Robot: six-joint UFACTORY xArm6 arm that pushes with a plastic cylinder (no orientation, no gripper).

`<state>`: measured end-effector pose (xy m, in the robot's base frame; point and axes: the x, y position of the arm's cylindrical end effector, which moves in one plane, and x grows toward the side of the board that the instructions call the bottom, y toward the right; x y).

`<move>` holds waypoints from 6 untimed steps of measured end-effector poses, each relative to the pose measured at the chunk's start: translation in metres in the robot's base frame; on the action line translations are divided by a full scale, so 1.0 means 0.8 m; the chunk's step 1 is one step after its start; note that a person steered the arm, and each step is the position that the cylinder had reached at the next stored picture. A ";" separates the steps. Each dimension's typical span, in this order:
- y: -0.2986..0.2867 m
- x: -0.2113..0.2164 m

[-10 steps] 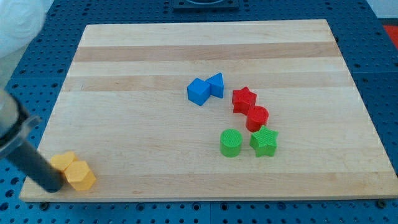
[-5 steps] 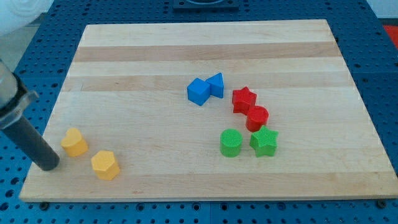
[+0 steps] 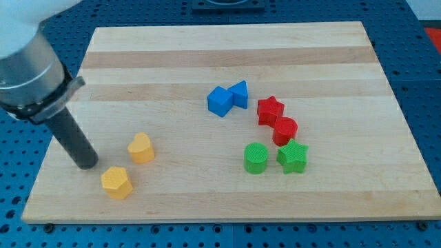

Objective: Move yellow heart bottom left to blue cube

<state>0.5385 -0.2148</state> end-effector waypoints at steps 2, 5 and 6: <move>0.102 -0.023; 0.148 0.000; 0.152 -0.015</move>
